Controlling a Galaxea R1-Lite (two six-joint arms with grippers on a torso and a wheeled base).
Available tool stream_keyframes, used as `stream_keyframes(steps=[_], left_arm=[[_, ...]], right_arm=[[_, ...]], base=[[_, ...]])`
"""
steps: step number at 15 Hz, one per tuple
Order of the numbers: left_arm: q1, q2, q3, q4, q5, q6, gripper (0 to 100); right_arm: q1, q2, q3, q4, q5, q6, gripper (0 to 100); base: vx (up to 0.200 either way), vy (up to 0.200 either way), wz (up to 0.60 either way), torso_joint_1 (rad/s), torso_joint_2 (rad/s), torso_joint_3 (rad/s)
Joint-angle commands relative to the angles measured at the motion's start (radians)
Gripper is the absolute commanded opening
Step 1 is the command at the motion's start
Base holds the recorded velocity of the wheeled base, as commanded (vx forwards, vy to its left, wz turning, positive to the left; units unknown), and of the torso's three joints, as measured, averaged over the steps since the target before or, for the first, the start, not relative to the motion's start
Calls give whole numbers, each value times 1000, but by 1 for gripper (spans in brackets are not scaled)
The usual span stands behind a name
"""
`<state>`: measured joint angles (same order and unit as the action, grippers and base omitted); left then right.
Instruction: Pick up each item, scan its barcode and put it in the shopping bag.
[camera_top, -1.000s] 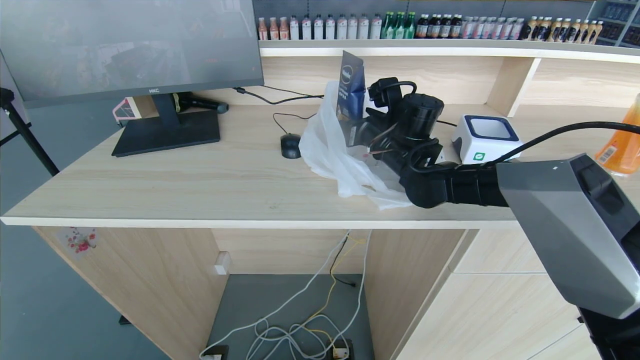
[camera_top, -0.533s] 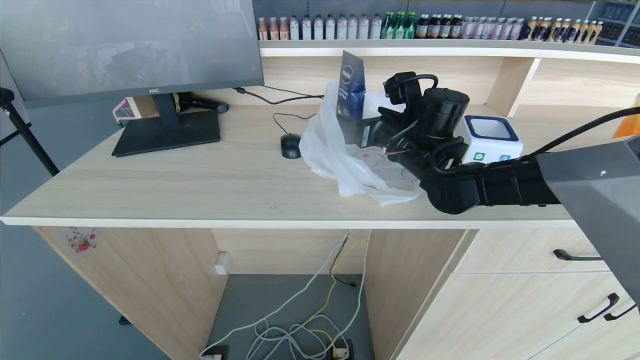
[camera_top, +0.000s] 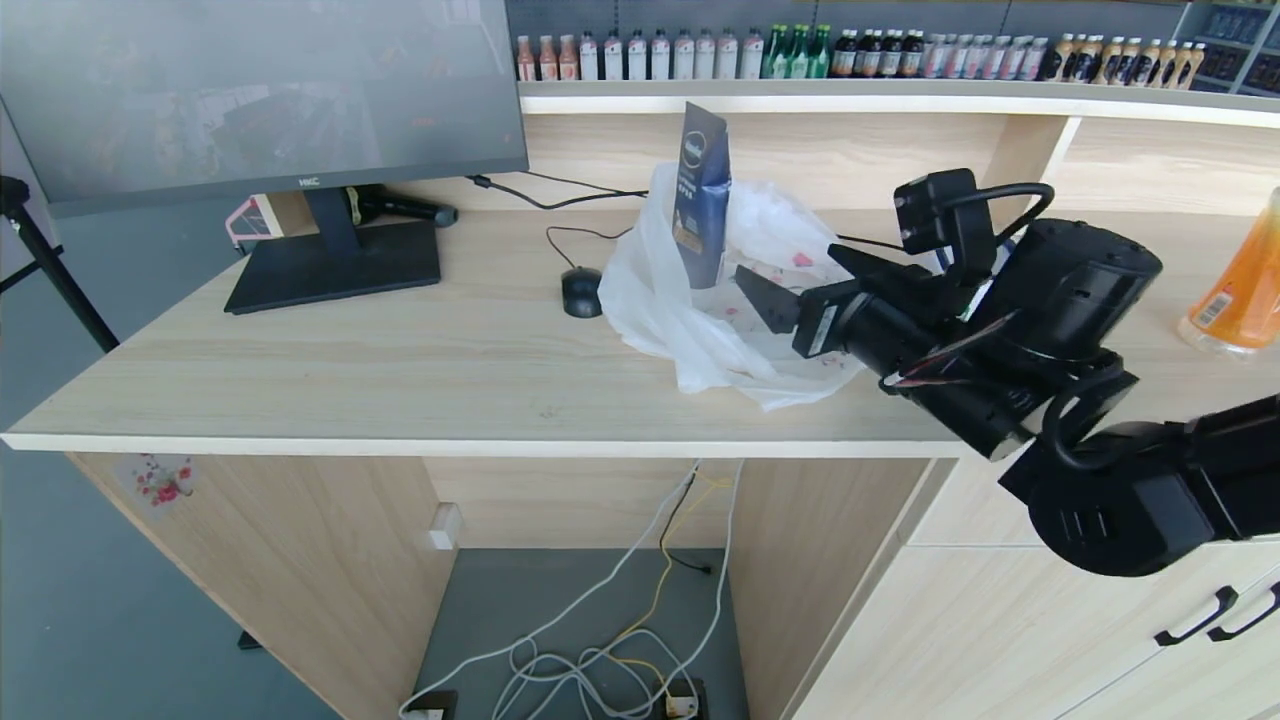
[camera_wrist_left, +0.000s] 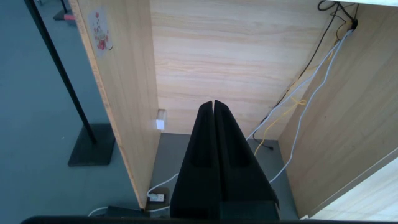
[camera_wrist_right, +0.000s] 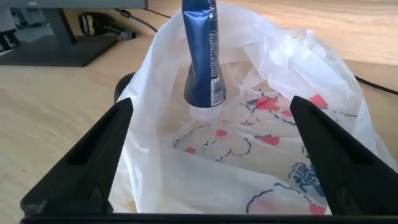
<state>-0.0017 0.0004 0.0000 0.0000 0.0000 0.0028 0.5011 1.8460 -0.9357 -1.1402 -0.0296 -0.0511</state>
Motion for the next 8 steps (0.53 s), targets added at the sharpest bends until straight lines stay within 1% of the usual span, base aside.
stream_keyframes(steps=[1, 2, 3, 4, 5, 6, 8], left_arm=[[0, 0, 0, 0, 0, 0, 0], [0, 0, 0, 0, 0, 0, 0], [0, 0, 0, 0, 0, 0, 0], [0, 0, 0, 0, 0, 0, 0], [0, 0, 0, 0, 0, 0, 0], [0, 0, 0, 0, 0, 0, 0], [-1, 0, 0, 2, 0, 5, 0]], right_arm=[[45, -157, 364, -317, -9, -4, 100], [47, -157, 414, -389, -15, -16, 100], [59, -166, 514, -431, -41, -39, 100], [59, -166, 514, -431, -41, -39, 100], [59, -232, 532, -431, -46, -36, 100], [57, -243, 546, -431, -50, -30, 100], [56, -244, 514, -431, -49, -24, 100]], base=[[0, 0, 0, 0, 0, 0], [0, 0, 0, 0, 0, 0], [0, 0, 0, 0, 0, 0], [0, 0, 0, 0, 0, 0], [0, 0, 0, 0, 0, 0], [0, 0, 0, 0, 0, 0], [0, 0, 0, 0, 0, 0]])
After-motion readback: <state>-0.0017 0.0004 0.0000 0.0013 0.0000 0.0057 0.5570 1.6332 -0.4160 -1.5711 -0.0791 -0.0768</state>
